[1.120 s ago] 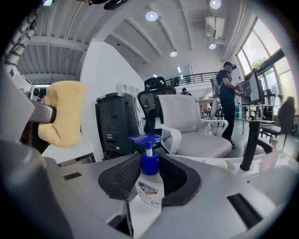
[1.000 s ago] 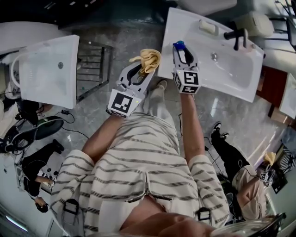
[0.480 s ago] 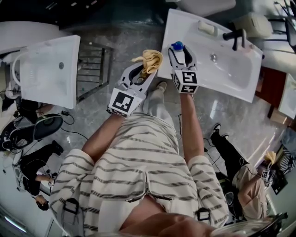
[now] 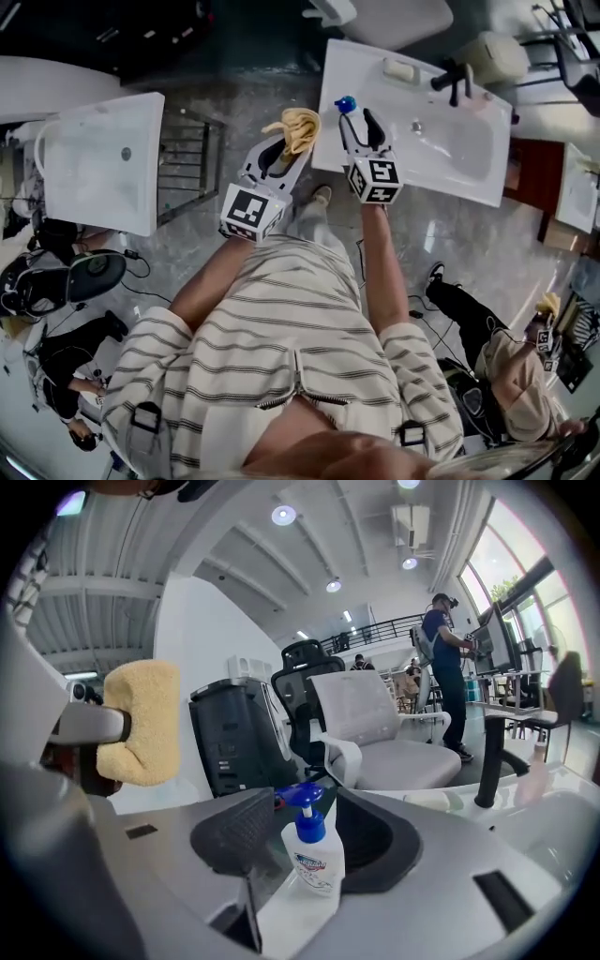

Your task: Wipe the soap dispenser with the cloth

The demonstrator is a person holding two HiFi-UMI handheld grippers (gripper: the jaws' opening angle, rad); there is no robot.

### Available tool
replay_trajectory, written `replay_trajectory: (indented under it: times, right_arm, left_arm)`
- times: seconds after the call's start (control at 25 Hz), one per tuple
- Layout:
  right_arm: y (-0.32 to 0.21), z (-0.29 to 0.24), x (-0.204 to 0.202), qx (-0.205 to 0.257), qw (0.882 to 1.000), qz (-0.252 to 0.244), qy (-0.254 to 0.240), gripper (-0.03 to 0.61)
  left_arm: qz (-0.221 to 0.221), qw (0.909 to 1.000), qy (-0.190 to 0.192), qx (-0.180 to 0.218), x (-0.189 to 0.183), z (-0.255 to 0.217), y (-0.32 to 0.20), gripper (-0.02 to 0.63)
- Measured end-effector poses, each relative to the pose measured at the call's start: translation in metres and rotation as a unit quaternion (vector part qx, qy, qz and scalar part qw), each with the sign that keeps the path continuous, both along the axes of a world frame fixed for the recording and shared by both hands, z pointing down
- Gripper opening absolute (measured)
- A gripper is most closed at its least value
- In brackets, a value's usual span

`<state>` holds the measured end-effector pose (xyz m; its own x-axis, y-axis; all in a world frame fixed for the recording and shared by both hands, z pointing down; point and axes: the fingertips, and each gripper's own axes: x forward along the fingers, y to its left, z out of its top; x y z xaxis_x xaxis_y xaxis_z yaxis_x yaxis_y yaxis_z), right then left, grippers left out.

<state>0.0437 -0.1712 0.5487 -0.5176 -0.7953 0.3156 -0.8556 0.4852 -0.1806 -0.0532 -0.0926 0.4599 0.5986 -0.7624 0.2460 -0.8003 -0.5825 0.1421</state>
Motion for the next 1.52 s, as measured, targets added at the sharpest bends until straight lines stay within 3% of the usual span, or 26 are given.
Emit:
replay_trajectory:
  times: [0.4, 0.64, 1.04, 1.52]
  right_arm:
    - [0.024, -0.070, 0.012, 0.045, 0.997, 0.032, -0.049, 0.124]
    - [0.037, -0.106, 0.020, 0.069, 0.995, 0.055, -0.047, -0.014]
    - [0.053, -0.156, 0.021, 0.121, 0.990, 0.057, -0.038, -0.015]
    - [0.058, -0.167, 0.029, 0.129, 0.988, 0.069, -0.054, -0.015]
  left_arm:
    - [0.013, 0.9993, 0.006, 0.034, 0.014, -0.031, -0.002, 0.112]
    - [0.017, 0.9986, -0.002, 0.049, 0.020, -0.044, 0.001, 0.112]
    - [0.020, 0.9968, -0.002, 0.078, 0.031, -0.063, -0.007, 0.112]
    - [0.009, 0.9952, -0.010, 0.097, 0.032, -0.067, -0.016, 0.112]
